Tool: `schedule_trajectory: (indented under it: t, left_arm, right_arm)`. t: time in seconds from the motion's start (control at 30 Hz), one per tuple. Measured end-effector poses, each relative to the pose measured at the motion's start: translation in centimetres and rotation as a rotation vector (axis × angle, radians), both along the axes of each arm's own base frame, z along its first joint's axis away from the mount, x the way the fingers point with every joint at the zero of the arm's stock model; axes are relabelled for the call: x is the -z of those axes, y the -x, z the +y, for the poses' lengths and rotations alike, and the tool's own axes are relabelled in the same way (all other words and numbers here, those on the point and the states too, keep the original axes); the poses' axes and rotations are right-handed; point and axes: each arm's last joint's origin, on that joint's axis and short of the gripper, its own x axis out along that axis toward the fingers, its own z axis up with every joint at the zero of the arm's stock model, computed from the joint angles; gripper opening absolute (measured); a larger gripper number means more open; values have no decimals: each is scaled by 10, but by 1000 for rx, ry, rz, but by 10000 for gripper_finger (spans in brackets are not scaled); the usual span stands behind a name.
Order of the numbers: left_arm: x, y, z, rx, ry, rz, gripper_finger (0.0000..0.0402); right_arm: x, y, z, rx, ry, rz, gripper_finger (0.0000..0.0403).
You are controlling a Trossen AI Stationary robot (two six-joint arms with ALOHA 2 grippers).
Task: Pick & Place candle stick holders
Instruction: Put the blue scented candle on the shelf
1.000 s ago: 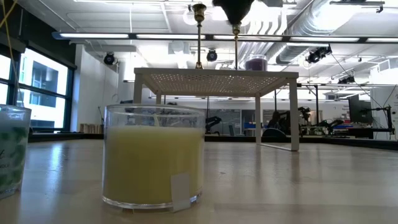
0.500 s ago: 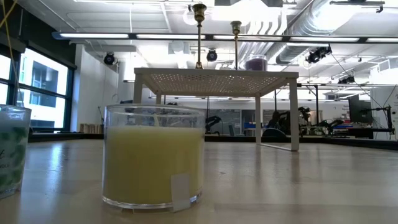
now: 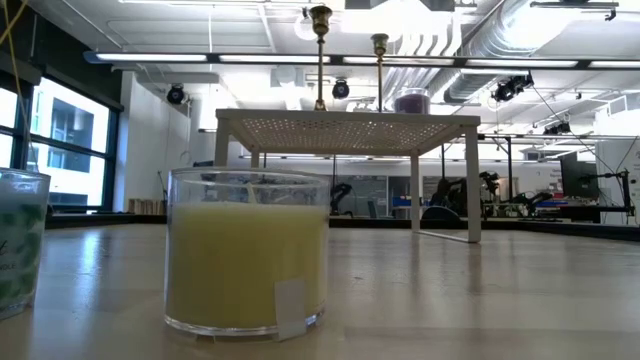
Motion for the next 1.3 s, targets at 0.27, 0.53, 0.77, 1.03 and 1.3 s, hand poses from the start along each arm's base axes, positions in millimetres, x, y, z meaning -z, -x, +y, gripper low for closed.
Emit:
schedule_trajectory:
  t: [0.27,0.53,0.77,1.03,1.3]
  left_arm:
    - [2,-5,1,-17,-17,-6,97]
    - [3,-5,2,-11,3,18,97]
    - [3,-5,2,-11,4,18,97]
    - [3,-5,2,-11,8,19,97]
    - [3,-5,1,-4,26,41,97]
  right_arm:
    - [2,-20,-10,-74,-43,-28,1]
    - [-1,-42,-27,-112,-43,-62,1]
    - [-3,-60,-40,-187,-42,-88,1]
    - [-17,-81,-61,-235,-19,-90,1]
    - [-49,-94,-84,-235,23,97,1]
